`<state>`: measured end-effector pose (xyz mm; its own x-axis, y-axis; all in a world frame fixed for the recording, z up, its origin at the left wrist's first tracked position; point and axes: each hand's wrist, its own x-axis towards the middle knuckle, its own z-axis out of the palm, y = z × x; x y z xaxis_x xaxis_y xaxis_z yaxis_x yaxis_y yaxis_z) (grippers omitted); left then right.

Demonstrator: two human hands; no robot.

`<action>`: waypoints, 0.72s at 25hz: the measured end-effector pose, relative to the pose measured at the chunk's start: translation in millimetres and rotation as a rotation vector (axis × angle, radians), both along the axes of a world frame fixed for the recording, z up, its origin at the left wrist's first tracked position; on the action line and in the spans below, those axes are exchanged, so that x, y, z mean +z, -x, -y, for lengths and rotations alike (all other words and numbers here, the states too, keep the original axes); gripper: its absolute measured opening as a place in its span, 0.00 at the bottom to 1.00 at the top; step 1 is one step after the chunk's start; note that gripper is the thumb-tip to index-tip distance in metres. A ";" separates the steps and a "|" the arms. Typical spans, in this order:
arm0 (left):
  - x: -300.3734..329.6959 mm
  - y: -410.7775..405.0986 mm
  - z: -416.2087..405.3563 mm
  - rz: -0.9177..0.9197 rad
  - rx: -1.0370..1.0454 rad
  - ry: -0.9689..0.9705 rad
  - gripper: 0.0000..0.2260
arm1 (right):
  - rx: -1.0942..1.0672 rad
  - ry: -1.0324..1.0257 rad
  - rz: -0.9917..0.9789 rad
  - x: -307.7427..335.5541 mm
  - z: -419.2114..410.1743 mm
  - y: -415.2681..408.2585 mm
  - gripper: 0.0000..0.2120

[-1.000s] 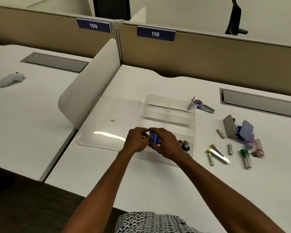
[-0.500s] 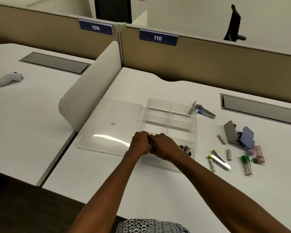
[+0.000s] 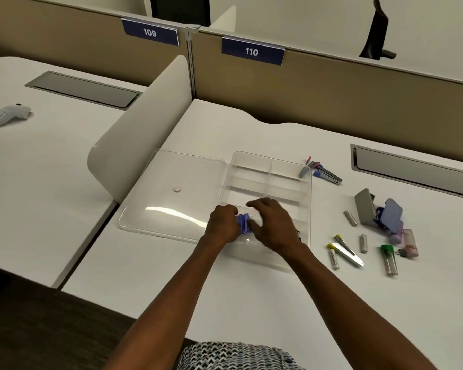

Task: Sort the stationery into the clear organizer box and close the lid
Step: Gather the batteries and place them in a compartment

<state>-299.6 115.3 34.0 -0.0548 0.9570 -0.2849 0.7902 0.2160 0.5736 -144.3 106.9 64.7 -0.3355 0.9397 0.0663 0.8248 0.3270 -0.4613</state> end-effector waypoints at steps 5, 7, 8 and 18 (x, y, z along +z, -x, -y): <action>-1.1 -7.0 2.4 0.029 0.019 0.000 0.20 | -0.127 0.000 0.004 1.7 1.0 -25.1 0.12; -0.7 -10.0 3.5 0.028 0.008 -0.026 0.19 | -0.058 0.001 0.081 0.9 2.6 -26.4 0.13; -0.3 -11.1 3.9 0.032 0.004 -0.037 0.19 | -0.019 -0.015 0.134 0.0 2.9 -25.3 0.14; -0.4 -10.7 7.5 0.069 -0.030 -0.074 0.17 | -0.006 -0.031 0.251 -3.5 -3.1 -6.3 0.13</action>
